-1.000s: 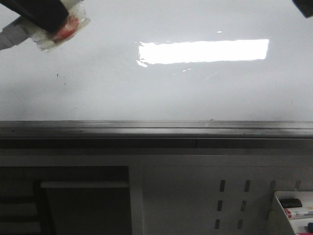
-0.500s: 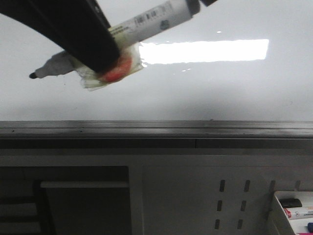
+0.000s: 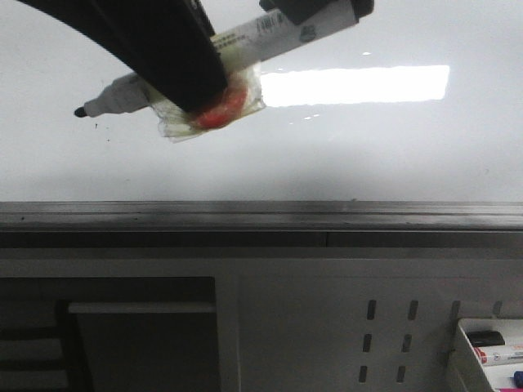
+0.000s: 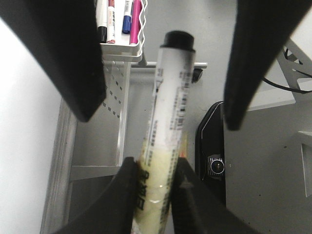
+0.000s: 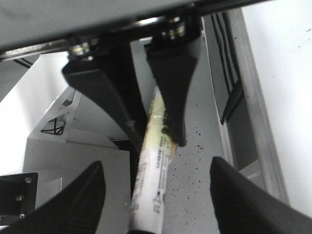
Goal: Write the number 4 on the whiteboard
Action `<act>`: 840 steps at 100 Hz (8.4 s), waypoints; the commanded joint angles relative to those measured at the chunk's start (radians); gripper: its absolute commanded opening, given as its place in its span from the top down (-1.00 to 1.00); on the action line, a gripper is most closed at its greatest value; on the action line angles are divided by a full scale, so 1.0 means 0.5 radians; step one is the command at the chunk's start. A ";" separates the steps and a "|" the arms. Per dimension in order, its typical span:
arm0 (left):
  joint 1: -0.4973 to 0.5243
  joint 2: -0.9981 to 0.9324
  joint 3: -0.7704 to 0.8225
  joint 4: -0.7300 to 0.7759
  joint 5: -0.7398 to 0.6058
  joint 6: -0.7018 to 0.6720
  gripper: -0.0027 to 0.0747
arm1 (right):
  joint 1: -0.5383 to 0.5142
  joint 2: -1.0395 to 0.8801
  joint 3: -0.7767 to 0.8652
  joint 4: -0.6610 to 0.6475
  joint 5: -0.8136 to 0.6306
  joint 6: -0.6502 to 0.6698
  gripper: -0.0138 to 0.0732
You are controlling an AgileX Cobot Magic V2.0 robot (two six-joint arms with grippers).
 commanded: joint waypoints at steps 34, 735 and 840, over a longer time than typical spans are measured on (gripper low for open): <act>-0.021 -0.048 -0.066 -0.062 -0.054 -0.017 0.96 | 0.002 -0.051 0.188 0.265 -0.217 -0.054 -0.27; 0.308 0.065 -0.110 -0.421 -0.141 0.330 0.29 | -0.042 -0.303 -0.162 -0.322 -0.048 0.130 0.80; 0.152 0.065 -0.135 -0.457 -0.206 0.478 0.93 | -0.042 -0.285 -0.162 -0.325 -0.006 0.129 0.80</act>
